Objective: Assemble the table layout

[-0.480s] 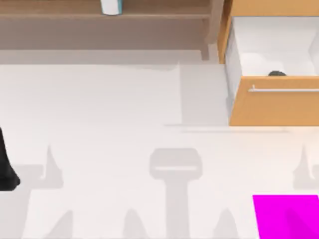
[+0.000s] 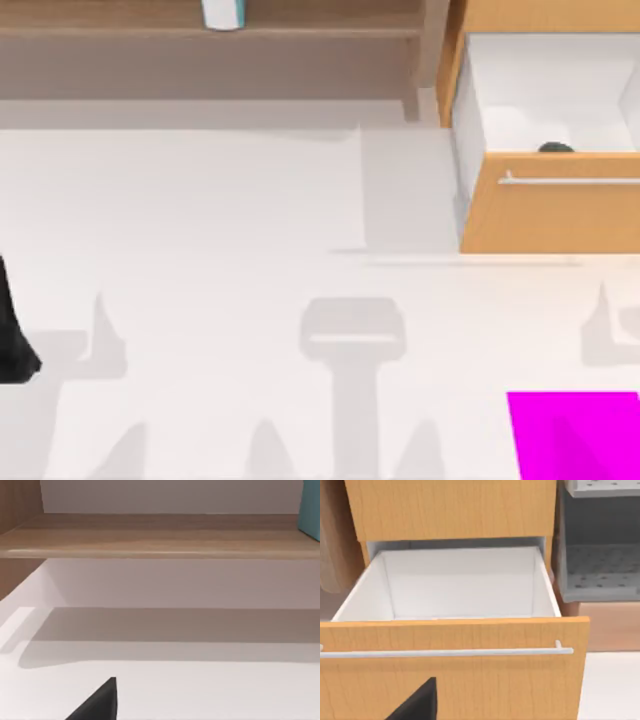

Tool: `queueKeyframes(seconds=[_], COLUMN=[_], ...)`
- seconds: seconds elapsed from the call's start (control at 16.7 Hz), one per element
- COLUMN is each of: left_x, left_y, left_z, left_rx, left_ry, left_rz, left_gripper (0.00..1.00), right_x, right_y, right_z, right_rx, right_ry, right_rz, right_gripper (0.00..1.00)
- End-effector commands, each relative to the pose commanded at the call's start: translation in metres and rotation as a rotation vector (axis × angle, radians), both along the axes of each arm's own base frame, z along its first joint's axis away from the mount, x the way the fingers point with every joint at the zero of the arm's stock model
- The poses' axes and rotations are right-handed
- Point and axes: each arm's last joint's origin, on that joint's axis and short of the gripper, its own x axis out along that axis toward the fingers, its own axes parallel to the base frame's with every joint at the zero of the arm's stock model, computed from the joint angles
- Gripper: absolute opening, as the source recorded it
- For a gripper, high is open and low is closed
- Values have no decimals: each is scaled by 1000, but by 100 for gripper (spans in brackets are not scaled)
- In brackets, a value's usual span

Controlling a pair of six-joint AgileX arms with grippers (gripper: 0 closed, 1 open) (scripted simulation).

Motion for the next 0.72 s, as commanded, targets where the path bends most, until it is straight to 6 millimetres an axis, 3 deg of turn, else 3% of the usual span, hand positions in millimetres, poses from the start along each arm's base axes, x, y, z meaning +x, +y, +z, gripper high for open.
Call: queueKeyframes(seconds=[0.18, 0.36, 0.54, 0.72], left_x=[0, 0, 0, 0], left_y=[0, 0, 0, 0], left_z=[0, 0, 0, 0], left_rx=[0, 0, 0, 0], left_ry=[0, 0, 0, 0], left_rz=[0, 0, 0, 0], left_gripper=[100, 100, 100, 100], right_x=[15, 46, 95, 159], right_y=[3, 9, 17, 29], right_z=[34, 70, 98, 110], right_rx=[38, 74, 98, 107], right_ry=[149, 336, 536, 730], right_rz=[17, 27, 24, 12], right_gripper=[100, 100, 100, 100])
